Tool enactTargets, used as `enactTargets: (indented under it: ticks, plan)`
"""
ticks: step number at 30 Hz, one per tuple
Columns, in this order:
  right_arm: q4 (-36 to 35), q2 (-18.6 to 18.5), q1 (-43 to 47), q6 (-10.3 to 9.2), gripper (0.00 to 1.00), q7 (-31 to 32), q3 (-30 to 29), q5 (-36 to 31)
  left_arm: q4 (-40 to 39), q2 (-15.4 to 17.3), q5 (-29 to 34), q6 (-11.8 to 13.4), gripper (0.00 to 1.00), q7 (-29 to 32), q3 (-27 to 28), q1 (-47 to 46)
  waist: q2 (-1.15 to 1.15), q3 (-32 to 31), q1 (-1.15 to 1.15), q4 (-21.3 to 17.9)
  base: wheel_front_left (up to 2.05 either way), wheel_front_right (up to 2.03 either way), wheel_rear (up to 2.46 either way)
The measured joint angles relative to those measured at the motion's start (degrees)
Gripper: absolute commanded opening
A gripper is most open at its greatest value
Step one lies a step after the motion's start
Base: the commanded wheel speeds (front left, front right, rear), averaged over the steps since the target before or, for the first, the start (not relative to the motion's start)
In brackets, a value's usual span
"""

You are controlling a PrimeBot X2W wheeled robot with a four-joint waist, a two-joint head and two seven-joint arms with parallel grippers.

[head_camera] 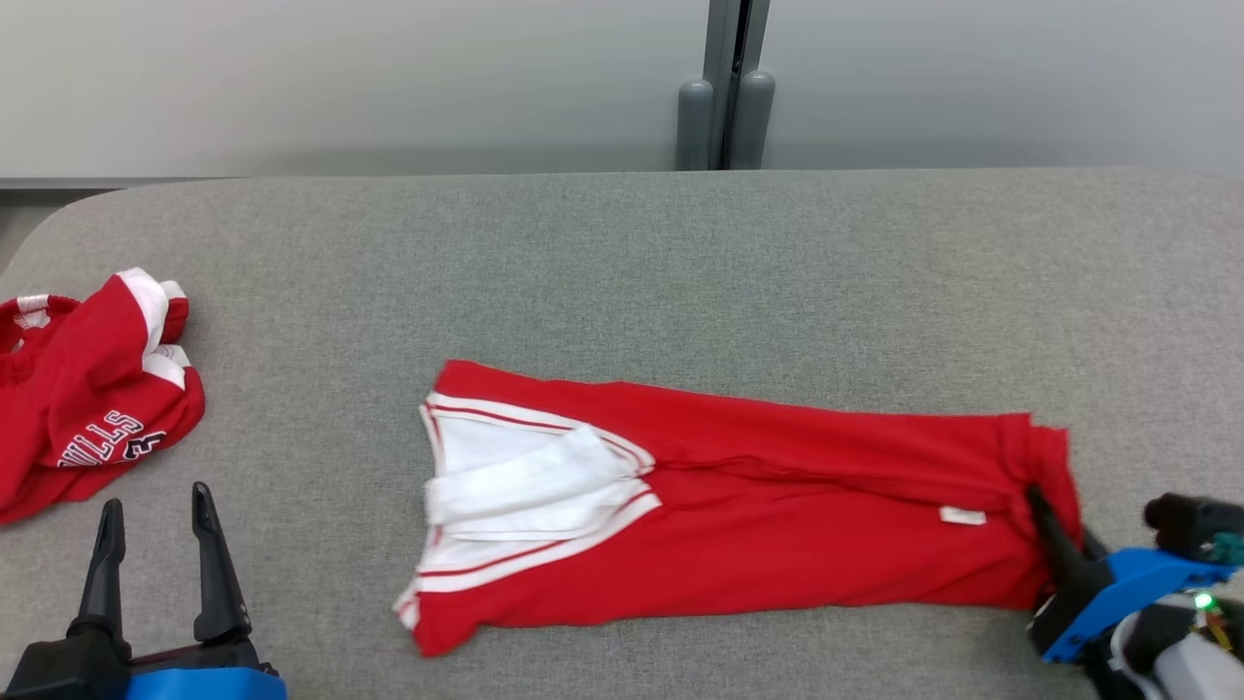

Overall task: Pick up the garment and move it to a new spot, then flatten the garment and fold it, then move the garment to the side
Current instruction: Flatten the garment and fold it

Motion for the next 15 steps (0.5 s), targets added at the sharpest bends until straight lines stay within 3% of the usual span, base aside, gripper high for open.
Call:
enactTargets:
  ticks: [9,15]
  plan:
    - [1.11,-7.27,-1.28,-0.01,0.0,2.08,-4.28,0.0,0.0,-0.3,1.08,-0.34,1.0,0.0,0.12,0.12,0.0,-0.92,0.0,-0.47,0.0,0.0,0.0]
    - [0.16,-8.7,-1.42,-0.01,0.0,3.97,-5.14,-0.01,0.03,-0.36,1.43,-0.52,1.0,0.0,0.59,0.34,0.0,-1.17,0.0,-1.32,0.0,0.0,0.0]
